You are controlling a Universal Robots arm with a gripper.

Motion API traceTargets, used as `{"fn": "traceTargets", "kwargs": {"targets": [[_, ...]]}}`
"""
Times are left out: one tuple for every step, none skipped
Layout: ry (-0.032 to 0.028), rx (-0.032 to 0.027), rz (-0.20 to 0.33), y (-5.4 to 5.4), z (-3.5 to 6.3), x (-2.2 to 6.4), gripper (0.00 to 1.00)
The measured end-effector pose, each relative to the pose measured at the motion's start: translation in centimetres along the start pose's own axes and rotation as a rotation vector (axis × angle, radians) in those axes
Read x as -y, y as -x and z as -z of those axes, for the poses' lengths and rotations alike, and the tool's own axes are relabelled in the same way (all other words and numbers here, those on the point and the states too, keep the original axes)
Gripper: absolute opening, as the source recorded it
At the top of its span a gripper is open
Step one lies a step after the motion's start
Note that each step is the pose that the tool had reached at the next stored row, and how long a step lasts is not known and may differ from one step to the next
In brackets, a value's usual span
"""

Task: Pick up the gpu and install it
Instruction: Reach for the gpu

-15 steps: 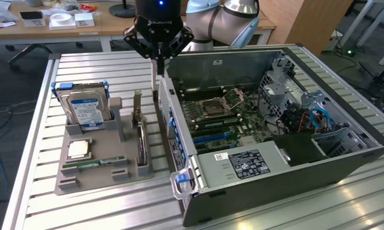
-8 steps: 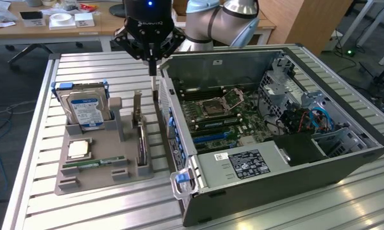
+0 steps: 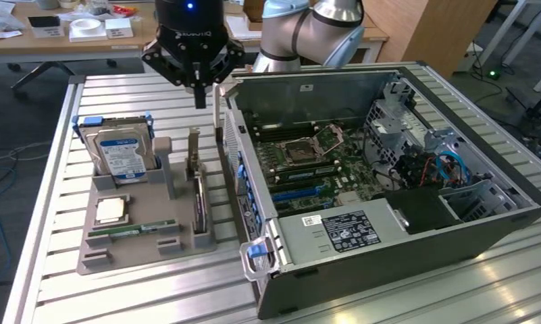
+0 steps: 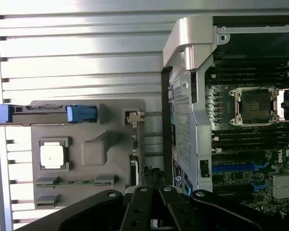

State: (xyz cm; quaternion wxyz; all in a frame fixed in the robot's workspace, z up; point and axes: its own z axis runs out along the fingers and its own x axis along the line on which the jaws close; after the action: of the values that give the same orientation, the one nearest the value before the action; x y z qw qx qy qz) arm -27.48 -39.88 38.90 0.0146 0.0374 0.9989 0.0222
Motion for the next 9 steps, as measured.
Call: {"fn": "traceTargets", "kwargs": {"targets": [[0.0000,0.0000,0.000,-0.2,-0.01,0.02,0.11],[0.0000,0.0000,0.000,-0.5,-0.02,0.04,0.11],[-0.0001,-0.0001,0.000,-0.7,-0.02,0.05,0.11],[-0.0001,0.0000,0.000,-0.8,-0.03,0.06,0.11],[0.0000,0.0000,0.000,-1.0,-0.03,0.08,0.11],[0.0000,0.0000,0.000,-1.1,-0.03,0.09,0.11],[0.0000,0.0000,0.000,-1.2,-0.02,0.09,0.11],[0.0000,-0.0001,0.000,-1.2,-0.02,0.10,0.11],[0.0000,0.0000,0.000,-1.3,-0.02,0.10,0.11]]}}
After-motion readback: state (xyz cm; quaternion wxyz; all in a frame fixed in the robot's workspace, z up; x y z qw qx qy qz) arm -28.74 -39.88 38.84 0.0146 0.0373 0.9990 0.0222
